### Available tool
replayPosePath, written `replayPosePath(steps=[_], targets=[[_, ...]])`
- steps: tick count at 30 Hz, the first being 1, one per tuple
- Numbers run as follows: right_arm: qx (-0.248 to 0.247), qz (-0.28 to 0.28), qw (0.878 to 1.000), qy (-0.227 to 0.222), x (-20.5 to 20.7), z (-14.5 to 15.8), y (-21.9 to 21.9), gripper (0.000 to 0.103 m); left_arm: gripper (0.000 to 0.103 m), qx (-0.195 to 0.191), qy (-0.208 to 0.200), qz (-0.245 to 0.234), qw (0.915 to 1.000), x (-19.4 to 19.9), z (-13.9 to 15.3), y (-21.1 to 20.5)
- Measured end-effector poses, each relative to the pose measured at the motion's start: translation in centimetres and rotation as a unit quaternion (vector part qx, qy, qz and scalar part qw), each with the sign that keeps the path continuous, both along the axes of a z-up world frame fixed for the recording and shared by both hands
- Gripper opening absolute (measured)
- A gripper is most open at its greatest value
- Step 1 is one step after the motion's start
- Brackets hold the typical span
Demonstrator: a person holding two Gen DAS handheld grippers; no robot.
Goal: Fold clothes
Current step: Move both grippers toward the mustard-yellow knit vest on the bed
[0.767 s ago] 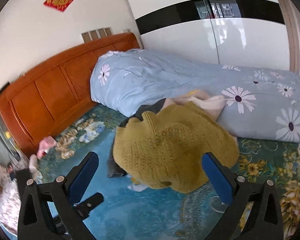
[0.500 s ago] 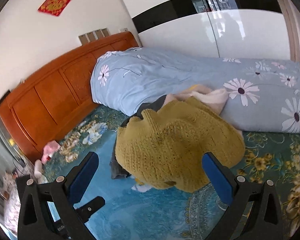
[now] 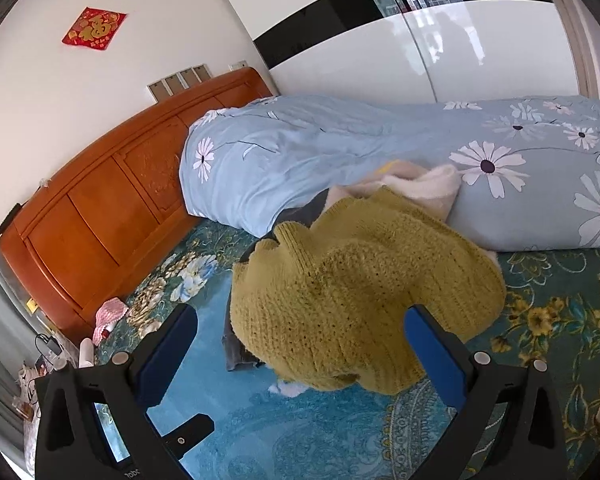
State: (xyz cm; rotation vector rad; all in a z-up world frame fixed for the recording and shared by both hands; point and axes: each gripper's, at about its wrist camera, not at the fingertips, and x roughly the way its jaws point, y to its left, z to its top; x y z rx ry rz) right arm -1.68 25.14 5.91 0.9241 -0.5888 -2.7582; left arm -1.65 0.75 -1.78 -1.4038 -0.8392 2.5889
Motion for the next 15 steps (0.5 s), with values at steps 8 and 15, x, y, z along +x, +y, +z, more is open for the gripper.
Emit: replayPosePath(steps=[8, 15], targets=[[0.093, 0.026, 0.995, -0.028, -7.1, -1.9, -1.2, 0.103, 0.103, 0.027, -0.023, -0.001, 0.9994, -1.4, -1.6, 0.7], [0.154, 0.059, 0.983, -0.080, -14.0, -3.3, -4.7, 0.102, 0.103, 0.052, -0.041, 0.053, 0.9964, -1.9, -2.9, -0.3]])
